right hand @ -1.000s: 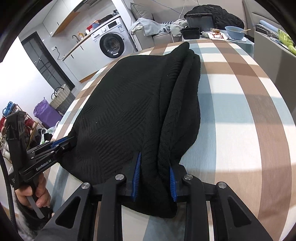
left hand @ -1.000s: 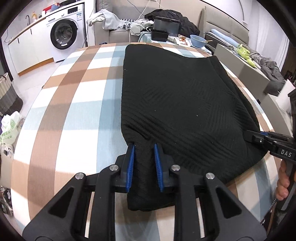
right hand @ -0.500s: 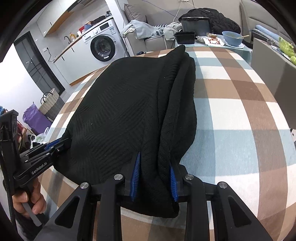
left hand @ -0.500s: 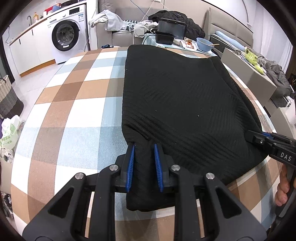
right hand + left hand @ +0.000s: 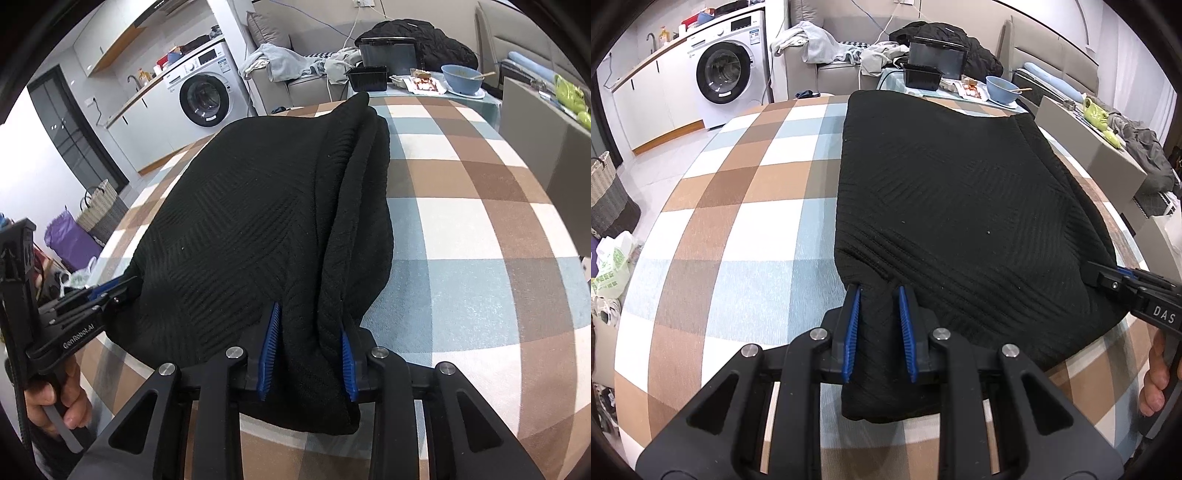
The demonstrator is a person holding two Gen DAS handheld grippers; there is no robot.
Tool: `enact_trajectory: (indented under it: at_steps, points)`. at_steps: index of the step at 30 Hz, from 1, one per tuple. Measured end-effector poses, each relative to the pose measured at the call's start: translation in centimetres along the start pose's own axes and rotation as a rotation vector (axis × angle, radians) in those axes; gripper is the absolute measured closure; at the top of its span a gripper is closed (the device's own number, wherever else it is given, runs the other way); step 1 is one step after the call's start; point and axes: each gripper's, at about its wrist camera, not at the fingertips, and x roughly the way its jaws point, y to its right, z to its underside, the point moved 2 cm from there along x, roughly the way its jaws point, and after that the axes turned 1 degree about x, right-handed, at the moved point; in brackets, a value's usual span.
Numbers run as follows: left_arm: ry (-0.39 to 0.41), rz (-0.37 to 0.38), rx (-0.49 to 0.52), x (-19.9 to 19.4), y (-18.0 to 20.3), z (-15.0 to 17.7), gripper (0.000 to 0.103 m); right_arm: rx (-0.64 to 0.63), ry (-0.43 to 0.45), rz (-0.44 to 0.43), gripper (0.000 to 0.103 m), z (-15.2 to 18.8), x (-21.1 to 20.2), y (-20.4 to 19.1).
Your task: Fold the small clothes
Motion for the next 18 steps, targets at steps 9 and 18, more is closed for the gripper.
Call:
enact_trajectory:
  at_steps: [9,18]
  points:
    - [0.007,-0.017,0.002,0.1,-0.1,-0.4,0.083,0.015,0.006,-0.005,0.069,-0.1,0.0,-0.1]
    - [0.131,-0.065,0.002,-4.1,-1.0,0.6,0.018,-0.027,0.072,0.053,0.01,0.6,-2.5,-0.3]
